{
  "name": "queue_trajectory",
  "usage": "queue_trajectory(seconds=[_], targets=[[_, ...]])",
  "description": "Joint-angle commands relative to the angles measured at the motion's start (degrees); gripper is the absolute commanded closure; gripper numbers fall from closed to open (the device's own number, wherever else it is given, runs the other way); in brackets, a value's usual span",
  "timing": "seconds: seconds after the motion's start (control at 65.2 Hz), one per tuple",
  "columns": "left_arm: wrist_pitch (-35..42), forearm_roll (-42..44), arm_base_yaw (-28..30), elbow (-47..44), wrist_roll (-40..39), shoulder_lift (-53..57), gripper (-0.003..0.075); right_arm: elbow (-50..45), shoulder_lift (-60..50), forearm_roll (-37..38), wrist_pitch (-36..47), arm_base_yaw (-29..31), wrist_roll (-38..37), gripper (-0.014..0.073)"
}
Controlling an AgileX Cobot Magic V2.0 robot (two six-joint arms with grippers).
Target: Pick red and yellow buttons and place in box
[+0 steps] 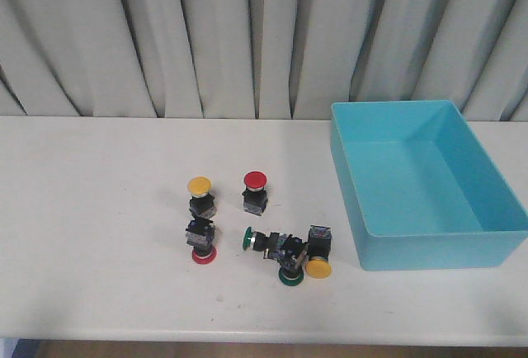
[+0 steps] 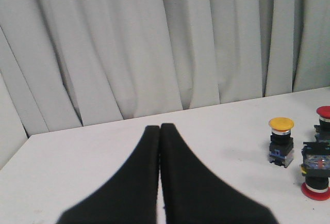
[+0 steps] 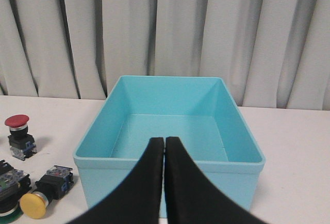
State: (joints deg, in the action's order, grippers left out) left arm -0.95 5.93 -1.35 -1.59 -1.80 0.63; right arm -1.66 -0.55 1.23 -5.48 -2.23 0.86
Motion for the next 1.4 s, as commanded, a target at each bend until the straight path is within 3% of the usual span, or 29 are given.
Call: queue_trajectory(seconds=[0.0, 0.721, 0.798, 0.92, 1.212, 1.38], targets=[[4.25, -0.27, -0.31, -2.72, -0.16, 0.81, 0.0728, -0.38, -0.60, 0.21, 3.84, 0.33, 0.11, 0.0596], [6.06, -0.27, -0.31, -2.38, -0.21, 0.81, 0.0727, -0.33, -0.60, 0.26, 5.86, 0.33, 0.29, 0.0596], [6.60, -0.48, -0.31, -1.21, -2.99, 0.81, 0.0727, 0.39, -0.54, -1.23, 5.48, 0.33, -0.47, 0.0596], [3.95, -0.22, -0.31, 5.87, -7.92, 0.32, 0.0727, 5.80, 0.74, -2.39, 0.17, 0.33, -0.86, 0.0596], [-16.50, -0.10, -0.31, 31.60, -2.07, -15.48, 0.0727, 26.88, 13.32, -1.23, -10.46, 0.33, -0.86, 0.0596], [-21.72, -0.25, -0.31, 39.36, -2.17, -25.43, 0.0727, 35.31, 24.44, -1.56, -19.36, 0.33, -0.86, 0.0596]])
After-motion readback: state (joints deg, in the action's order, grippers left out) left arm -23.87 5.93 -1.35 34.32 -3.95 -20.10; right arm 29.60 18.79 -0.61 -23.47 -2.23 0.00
